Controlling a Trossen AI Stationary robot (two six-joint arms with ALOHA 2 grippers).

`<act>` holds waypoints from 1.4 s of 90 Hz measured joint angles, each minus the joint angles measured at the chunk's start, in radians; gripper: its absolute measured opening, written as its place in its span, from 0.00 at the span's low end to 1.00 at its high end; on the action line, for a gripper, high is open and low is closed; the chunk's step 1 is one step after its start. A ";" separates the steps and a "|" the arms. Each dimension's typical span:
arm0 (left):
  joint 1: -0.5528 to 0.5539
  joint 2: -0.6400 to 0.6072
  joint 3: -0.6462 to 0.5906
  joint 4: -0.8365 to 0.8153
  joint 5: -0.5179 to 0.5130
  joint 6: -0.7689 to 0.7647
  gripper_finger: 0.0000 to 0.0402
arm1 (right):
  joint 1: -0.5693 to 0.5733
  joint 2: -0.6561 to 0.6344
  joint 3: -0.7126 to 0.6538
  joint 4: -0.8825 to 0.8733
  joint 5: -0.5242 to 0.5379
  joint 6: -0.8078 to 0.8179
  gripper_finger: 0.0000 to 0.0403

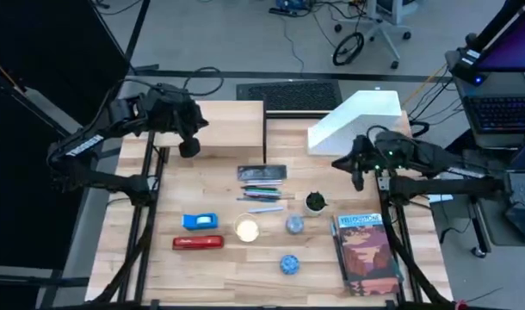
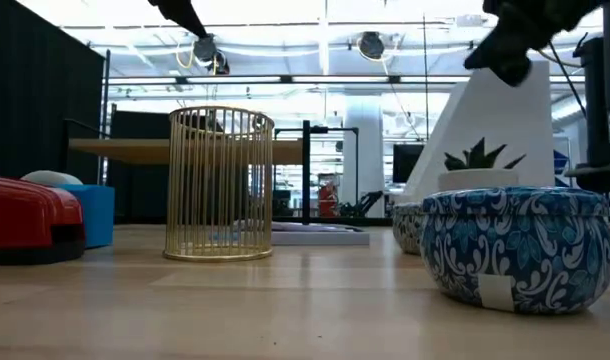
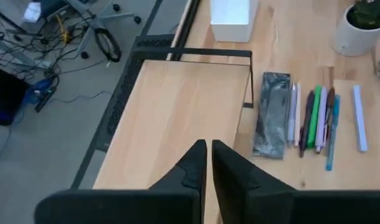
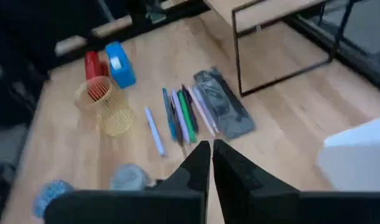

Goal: Stock shelves
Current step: Return to Home Position

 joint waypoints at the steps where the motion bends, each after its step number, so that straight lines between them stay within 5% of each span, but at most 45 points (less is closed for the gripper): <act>1: 0.000 0.000 0.000 0.000 0.000 -0.001 0.03 | 0.001 -0.004 -0.002 0.006 0.000 0.010 0.01; 20: -0.008 0.006 0.000 -0.007 0.042 -0.053 0.03 | 0.030 -0.096 -0.159 0.249 0.001 -0.044 0.01; 45: -0.009 0.007 0.000 -0.008 0.241 -0.107 0.03 | 0.031 -0.315 -0.469 0.562 -0.097 -0.051 0.00; 86: -0.009 0.007 -0.004 0.076 0.266 -0.187 0.03 | 0.031 -0.499 -0.687 0.613 -0.057 -0.021 0.00; 100: -0.012 -0.003 -0.090 0.238 0.283 -0.230 0.03 | 0.031 -0.498 -0.687 0.592 0.031 -0.111 0.00; 126: -0.013 -0.094 -0.401 0.599 0.454 -0.337 0.03 | 0.031 -0.520 -0.687 0.606 0.024 -0.131 0.00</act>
